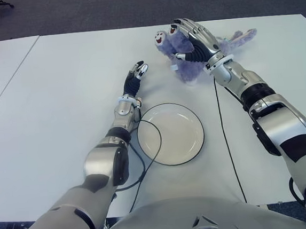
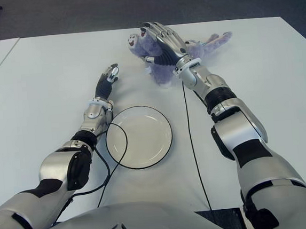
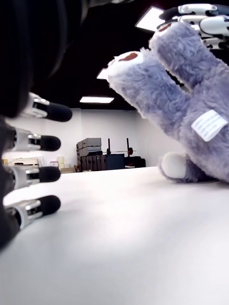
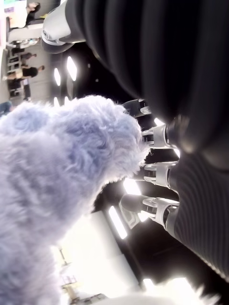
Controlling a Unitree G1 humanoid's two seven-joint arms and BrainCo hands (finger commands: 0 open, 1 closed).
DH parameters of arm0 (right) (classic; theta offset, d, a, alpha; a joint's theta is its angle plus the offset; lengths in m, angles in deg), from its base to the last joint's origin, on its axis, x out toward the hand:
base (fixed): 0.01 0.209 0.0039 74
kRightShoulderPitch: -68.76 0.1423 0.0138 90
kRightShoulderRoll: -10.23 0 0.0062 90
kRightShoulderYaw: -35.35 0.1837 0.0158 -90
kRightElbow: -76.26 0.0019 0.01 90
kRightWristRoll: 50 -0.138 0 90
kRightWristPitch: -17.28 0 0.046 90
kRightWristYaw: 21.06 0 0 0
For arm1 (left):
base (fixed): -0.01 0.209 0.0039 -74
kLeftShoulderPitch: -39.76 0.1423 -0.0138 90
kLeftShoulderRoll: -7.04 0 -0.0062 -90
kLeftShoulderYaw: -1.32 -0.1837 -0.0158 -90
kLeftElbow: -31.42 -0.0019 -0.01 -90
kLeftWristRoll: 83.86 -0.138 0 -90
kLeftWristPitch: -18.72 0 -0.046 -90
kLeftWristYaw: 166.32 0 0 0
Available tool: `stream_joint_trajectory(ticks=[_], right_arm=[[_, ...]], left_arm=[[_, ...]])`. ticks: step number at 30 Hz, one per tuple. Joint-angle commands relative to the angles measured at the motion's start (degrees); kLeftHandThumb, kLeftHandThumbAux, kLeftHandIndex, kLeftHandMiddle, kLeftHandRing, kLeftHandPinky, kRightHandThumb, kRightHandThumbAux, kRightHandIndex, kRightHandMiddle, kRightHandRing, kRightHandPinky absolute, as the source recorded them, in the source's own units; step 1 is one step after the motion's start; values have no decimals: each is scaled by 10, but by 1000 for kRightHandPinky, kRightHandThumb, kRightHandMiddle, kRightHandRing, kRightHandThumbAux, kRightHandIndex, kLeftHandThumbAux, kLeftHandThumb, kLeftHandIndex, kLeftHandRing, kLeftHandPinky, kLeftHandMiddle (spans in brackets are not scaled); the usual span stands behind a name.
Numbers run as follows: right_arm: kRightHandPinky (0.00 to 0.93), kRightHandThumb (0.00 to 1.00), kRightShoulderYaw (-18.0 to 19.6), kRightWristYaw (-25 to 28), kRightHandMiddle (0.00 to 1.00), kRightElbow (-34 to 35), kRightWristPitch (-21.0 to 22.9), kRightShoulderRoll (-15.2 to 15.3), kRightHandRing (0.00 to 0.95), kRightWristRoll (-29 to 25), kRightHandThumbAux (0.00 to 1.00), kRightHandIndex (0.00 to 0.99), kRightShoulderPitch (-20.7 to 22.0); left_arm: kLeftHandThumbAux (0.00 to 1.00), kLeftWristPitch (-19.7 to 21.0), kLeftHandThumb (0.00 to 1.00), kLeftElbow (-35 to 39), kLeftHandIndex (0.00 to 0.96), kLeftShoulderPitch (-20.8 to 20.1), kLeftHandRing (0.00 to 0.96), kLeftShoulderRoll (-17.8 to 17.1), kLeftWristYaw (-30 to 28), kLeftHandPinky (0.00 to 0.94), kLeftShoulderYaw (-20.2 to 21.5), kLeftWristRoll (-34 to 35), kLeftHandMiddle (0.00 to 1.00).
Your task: Put the doll into the plate.
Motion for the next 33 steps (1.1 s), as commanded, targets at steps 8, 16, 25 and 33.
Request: stream_joint_trajectory(ticks=[8,16,25,33], right_arm=[[0,391,17,-7,0,-38,-8,10,0,-11,482,0,35],[0,354,20,-11,0,-79,6,11,0,-8,495,0,61],[0,337,17,-19,0,-113,31,8,0,-7,500,0,71],[0,354,23,-24,0,-126,44,5,0,-15,504,0,74]], left_arm=[[351,79,0,-64,147,87,0,4,0,0,-2,-8,14],[353,77,0,-64,154,88,0,5,1,0,1,-6,16],[350,78,0,-64,149,87,0,5,3,0,-1,-7,15],[344,75,0,-64,153,88,0,5,3,0,0,-6,17]])
